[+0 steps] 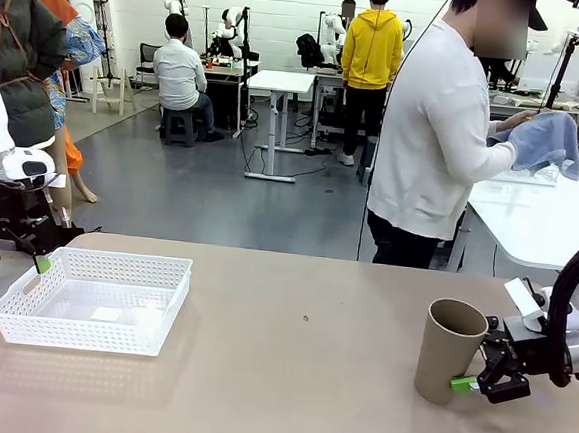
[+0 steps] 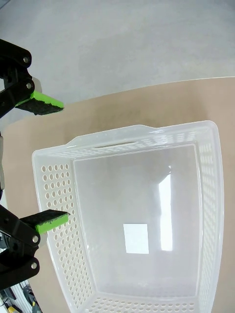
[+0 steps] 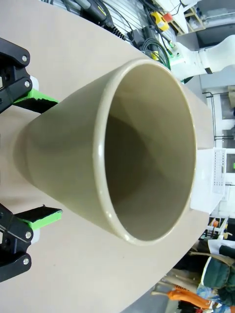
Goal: Clean and organize the cups into the basket.
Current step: Pick up the Organizing basket and move it to the center of the table, then pick up the Reusable plastic cup from the right side of the table and place it inside the Organizing basket.
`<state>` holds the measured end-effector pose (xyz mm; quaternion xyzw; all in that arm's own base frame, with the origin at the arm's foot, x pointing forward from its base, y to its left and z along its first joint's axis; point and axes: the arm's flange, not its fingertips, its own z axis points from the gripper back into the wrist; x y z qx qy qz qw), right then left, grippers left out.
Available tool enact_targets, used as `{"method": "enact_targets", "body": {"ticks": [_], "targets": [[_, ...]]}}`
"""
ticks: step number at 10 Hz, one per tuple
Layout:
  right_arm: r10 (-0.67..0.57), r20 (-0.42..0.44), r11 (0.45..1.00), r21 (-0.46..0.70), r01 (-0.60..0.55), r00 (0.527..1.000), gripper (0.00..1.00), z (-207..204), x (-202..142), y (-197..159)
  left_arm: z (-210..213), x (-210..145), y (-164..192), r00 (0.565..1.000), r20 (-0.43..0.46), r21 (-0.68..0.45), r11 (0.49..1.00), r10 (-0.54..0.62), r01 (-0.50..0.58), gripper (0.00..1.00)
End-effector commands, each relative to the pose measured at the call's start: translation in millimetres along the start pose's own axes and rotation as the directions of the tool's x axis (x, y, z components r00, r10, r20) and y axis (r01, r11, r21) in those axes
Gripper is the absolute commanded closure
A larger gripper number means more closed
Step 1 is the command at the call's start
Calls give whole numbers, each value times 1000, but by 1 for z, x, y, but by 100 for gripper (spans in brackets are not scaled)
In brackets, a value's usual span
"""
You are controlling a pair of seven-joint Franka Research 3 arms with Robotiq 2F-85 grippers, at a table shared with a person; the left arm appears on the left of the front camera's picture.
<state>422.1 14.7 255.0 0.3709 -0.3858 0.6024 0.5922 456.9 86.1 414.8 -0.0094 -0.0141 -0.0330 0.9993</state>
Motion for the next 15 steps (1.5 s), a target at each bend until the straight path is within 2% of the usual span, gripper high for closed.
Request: {"method": "enact_targets", "body": {"ticks": [1,5,15], "targets": [[4,12,1000,20,-4,1000,0,-10,1,-7,-6,0,1,1000,0,12,1000,-3,3,0],[18,15,999,45,-18,1000,0,-24,0,-9,-14,0,-4,1000,-18,4,1000,-14,14,0],[78,36,996,34,-79,996,0,-30,-1,-5,-42,26,4,1000,-12,5,1000,-28,28,0]]}}
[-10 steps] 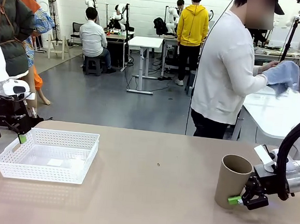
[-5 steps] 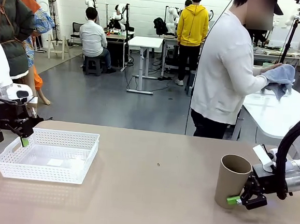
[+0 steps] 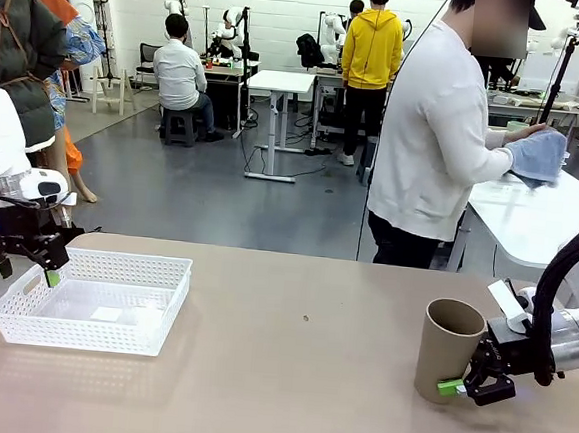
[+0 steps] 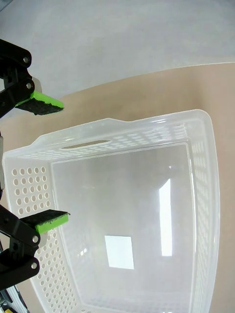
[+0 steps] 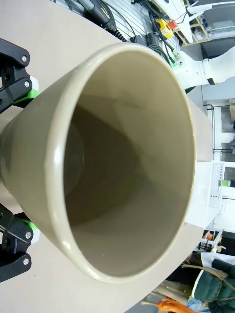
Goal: Clean and organize the cups into the basket.
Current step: Pick up the Organizing basket and move it to the center of the table, then pick up the Reusable plastic cup from the right side of the table and place it inside the Organizing basket.
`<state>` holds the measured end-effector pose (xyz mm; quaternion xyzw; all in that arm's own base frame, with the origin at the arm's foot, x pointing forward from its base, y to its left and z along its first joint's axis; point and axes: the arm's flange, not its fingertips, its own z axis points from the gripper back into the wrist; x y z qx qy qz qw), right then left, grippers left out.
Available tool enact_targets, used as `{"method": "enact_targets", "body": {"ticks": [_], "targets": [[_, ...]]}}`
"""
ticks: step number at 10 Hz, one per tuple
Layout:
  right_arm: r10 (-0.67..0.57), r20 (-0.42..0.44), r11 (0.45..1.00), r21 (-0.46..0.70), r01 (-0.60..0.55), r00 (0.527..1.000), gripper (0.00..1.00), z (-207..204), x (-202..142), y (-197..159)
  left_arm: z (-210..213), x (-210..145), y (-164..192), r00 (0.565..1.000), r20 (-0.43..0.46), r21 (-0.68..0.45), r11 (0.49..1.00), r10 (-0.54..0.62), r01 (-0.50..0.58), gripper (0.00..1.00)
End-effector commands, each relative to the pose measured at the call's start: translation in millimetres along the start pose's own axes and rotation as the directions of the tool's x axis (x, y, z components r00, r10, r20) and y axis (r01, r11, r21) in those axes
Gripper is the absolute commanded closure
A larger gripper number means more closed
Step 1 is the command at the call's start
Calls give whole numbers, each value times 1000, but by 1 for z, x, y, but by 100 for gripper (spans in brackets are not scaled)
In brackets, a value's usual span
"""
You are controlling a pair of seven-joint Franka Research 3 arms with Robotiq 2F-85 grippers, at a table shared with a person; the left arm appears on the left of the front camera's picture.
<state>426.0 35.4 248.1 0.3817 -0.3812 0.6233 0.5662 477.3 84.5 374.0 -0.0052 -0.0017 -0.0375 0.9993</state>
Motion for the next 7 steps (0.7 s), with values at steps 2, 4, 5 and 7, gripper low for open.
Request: {"method": "enact_targets", "body": {"ticks": [2,4,5,7], "targets": [[46,16,999,-15,-46,999,0,-8,-4,0,-5,11,5,1000,4,-7,1000,-16,16,0],[64,20,998,-10,-64,998,59,-8,-5,0,-5,12,5,1000,-7,-14,1000,-19,19,58],[65,23,998,-10,-65,998,100,-8,-6,0,-4,12,6,1000,-6,-12,1000,-20,20,76],[65,25,998,-12,-65,998,100,-7,-5,1,-3,10,8,1000,-6,-6,1000,-19,19,73]]}}
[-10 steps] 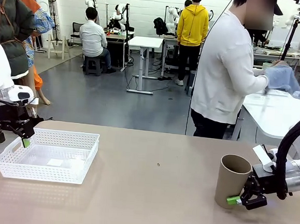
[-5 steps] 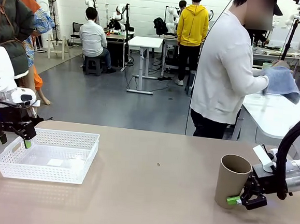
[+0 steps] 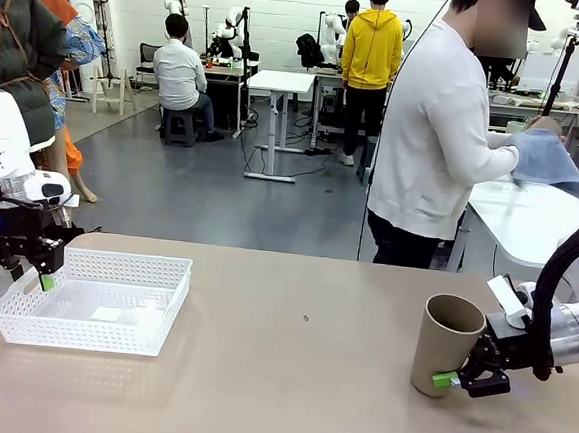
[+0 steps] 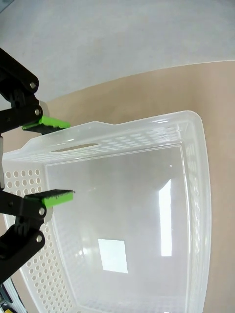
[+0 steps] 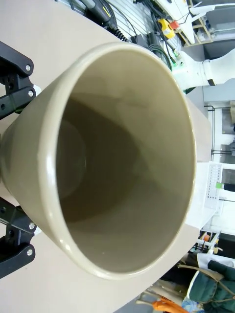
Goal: Clean and organize the cups into the basket.
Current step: Pick up the Organizing basket and move it to the center of the table, then pick up the Reusable plastic cup from the right side of the table and place it inside the Organizing basket.
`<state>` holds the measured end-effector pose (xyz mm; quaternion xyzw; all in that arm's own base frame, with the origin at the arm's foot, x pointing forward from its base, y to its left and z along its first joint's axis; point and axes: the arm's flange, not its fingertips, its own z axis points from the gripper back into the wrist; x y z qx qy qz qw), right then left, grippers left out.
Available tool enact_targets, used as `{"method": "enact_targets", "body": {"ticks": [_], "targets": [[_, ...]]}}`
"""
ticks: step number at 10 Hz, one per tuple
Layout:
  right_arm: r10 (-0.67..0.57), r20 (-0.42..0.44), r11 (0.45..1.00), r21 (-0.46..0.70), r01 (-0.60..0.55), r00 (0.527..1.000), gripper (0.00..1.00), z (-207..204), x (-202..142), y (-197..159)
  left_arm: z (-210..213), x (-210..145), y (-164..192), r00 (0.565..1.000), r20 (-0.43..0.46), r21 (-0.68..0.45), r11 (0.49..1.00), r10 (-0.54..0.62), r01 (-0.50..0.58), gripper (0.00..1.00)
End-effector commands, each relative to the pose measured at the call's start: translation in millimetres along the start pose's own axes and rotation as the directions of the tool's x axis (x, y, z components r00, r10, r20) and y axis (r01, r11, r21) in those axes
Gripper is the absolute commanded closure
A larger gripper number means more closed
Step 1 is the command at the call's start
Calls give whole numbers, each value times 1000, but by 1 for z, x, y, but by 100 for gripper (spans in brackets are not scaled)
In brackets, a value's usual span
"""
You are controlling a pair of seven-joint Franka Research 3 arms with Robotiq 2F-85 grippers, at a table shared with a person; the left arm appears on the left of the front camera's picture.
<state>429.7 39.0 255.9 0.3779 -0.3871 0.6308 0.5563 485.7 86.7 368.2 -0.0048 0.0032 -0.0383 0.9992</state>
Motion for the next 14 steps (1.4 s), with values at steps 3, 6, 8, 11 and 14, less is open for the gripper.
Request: {"method": "enact_targets", "body": {"ticks": [3,6,8,11,14], "targets": [[33,20,999,-13,-33,999,100,-7,-13,5,3,1,5,1000,3,1,1000,-17,17,100],[29,24,999,-17,-29,999,100,-4,-13,5,4,0,5,1000,4,7,1000,-14,14,100],[31,24,999,-23,-31,999,78,-2,-13,6,4,0,4,1000,1,10,1000,-14,14,100],[29,21,999,-20,-29,999,78,-1,-14,6,5,1,4,1000,0,18,1000,-7,7,100],[10,15,1000,-28,-10,1000,100,-1,-11,8,7,0,-2,999,4,2,999,38,-38,100]]}}
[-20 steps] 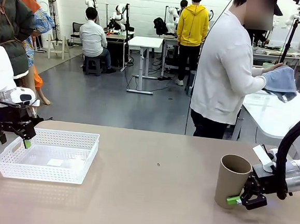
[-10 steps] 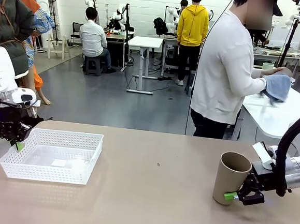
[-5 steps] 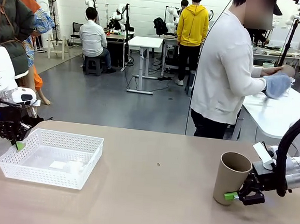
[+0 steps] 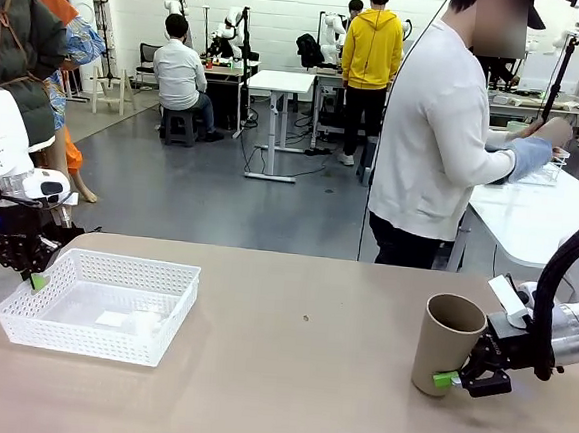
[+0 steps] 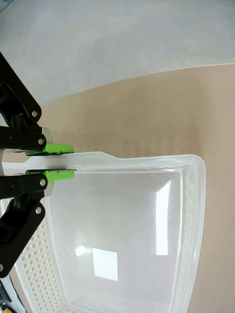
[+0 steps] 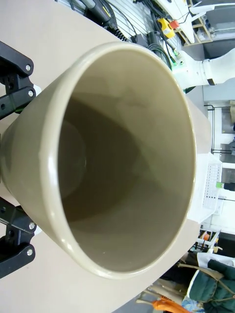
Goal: Clean and organize the cups into the basket.
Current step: Pick up the Organizing basket and move it to the center of the table, then pick up the Reusable plastic cup from the right side of the table and place it inside the Organizing basket.
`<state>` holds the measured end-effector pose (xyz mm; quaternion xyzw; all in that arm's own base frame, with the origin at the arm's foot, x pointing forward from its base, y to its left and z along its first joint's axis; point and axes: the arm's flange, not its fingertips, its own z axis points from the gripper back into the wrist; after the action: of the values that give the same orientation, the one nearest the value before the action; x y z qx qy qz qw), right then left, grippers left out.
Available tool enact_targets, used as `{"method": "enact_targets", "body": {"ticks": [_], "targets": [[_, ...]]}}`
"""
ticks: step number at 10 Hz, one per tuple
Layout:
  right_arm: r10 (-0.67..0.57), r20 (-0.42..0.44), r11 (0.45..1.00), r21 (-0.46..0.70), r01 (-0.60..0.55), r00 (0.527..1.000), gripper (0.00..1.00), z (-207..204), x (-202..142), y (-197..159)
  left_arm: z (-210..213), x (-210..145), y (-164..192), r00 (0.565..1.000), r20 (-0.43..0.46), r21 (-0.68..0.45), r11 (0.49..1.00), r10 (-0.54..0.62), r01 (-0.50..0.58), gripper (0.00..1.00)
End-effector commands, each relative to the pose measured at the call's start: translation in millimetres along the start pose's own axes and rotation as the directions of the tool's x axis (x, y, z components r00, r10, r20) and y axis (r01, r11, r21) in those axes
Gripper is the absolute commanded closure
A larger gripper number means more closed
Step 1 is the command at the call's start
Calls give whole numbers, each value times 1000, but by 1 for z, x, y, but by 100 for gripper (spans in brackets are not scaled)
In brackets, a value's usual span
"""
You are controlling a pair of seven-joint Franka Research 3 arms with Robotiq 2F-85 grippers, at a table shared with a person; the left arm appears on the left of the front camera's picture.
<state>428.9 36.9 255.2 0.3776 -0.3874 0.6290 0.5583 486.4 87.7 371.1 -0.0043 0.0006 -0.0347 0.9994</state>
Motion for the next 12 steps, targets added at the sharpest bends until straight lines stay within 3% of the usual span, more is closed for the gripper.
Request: {"method": "enact_targets", "body": {"ticks": [1,4,7,12], "targets": [[-7,17,1000,-24,8,1000,100,-1,-6,9,6,-3,-9,999,-9,-12,999,43,-43,100],[-12,21,998,-56,13,1000,100,16,26,22,10,-12,-35,995,-41,-12,996,86,-87,100],[-5,28,992,-128,9,1000,100,58,79,37,13,-17,-70,997,-48,12,998,58,-57,100],[-73,29,986,-145,77,997,100,91,129,28,9,-10,-149,984,-17,73,982,176,-175,100]]}}
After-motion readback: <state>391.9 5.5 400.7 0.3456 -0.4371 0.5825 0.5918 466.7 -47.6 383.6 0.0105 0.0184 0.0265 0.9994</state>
